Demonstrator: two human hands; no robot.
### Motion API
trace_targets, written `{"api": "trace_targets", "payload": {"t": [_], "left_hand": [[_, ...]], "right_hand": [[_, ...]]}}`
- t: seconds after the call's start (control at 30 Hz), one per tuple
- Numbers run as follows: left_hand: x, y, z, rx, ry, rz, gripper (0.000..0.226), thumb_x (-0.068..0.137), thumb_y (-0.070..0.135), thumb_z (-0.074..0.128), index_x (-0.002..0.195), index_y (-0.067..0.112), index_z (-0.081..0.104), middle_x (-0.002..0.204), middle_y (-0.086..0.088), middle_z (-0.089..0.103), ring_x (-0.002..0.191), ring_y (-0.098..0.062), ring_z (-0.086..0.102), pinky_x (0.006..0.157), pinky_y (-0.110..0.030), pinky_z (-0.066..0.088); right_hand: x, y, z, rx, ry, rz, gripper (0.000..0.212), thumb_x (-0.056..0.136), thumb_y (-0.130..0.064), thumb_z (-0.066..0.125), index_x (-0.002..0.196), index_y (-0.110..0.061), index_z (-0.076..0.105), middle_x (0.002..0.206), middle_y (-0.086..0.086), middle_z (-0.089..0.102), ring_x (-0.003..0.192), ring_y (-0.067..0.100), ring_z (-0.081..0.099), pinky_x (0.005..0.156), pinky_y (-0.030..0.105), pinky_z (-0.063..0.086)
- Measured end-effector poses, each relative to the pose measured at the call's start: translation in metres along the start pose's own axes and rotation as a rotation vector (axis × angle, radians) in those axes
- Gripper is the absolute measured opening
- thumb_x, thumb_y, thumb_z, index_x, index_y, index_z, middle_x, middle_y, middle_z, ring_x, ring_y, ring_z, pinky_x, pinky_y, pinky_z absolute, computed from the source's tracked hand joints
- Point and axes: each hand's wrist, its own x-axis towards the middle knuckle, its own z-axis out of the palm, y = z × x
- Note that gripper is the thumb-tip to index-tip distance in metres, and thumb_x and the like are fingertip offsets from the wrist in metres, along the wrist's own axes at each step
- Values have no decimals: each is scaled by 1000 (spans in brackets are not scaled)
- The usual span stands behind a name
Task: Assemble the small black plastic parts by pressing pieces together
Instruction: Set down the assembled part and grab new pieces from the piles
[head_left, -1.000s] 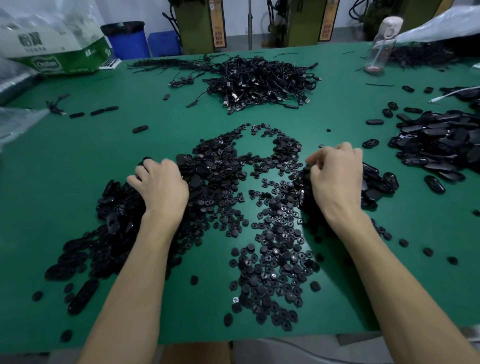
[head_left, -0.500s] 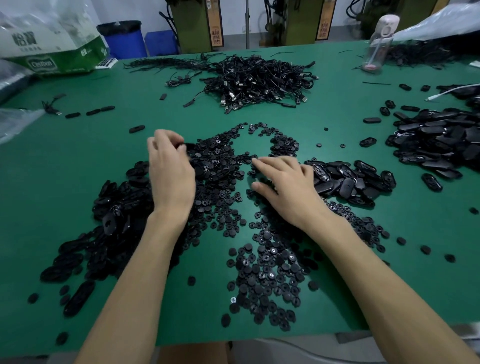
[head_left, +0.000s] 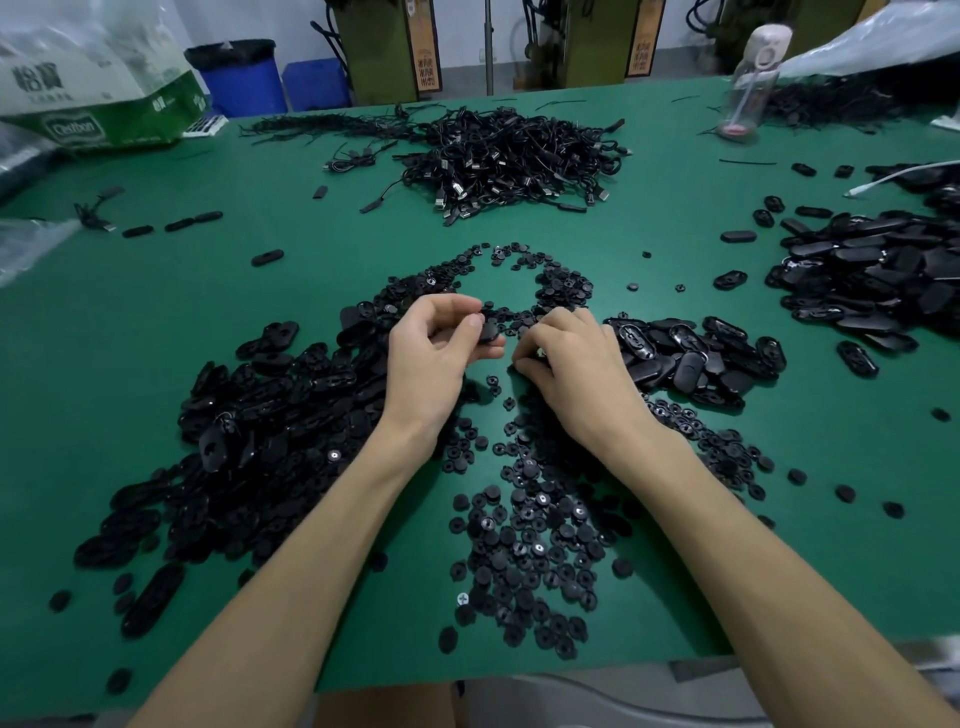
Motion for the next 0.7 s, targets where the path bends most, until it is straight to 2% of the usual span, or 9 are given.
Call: {"api": "trace_targets", "payload": {"t": [0.17, 0.3, 0.43, 0.5, 0.6, 0.7], "left_hand": [[-3, 0, 3, 23, -65, 7, 18, 100, -5, 61, 116, 2, 66, 111, -17, 68, 92, -23, 77, 88, -34, 62], [-5, -1, 5, 54, -97, 16, 25, 99, -10, 58, 121, 1, 66, 116, -14, 71, 101, -18, 75, 94, -30, 59], [-5, -2, 7, 112, -99, 25, 31, 100, -14, 52, 124, 0, 65, 115, -12, 72, 105, -16, 74, 94, -27, 58], [-3, -3, 6, 124, -89, 24, 34, 101, -14, 48, 126, 1, 65, 117, -11, 72, 109, -17, 72, 96, -26, 57], [-2, -3, 5, 139, -77, 12, 37, 101, -15, 44, 129, 0, 65, 120, -9, 72, 112, -13, 71, 97, -24, 56], [-1, -3, 6, 116, -79, -13, 37, 102, -15, 43, 130, -2, 64, 120, -10, 73, 110, -14, 72, 97, -26, 57]], "right_hand": [[1, -2, 1, 2, 25, 6, 7, 103, -18, 61, 104, -15, 67, 108, 1, 64, 105, 25, 48, 87, 36, 34], [1, -3, -2, 154, 113, 106, 9, 107, -13, 52, 105, -12, 61, 104, 3, 65, 100, 24, 52, 85, 40, 44], [0, -4, -3, 225, 149, 119, 21, 108, -13, 50, 120, -10, 66, 115, 5, 66, 109, 23, 59, 92, 41, 50], [-1, -6, -4, 272, 155, 109, 21, 106, -11, 53, 117, -12, 70, 111, 4, 66, 105, 22, 61, 92, 40, 51], [-2, -10, -7, 383, 188, 119, 18, 103, -10, 58, 109, -15, 74, 103, -1, 70, 98, 15, 64, 90, 33, 53], [-2, -13, -11, 478, 206, 166, 16, 101, -12, 62, 110, -15, 74, 94, -10, 72, 88, 2, 66, 81, 16, 50]]}}
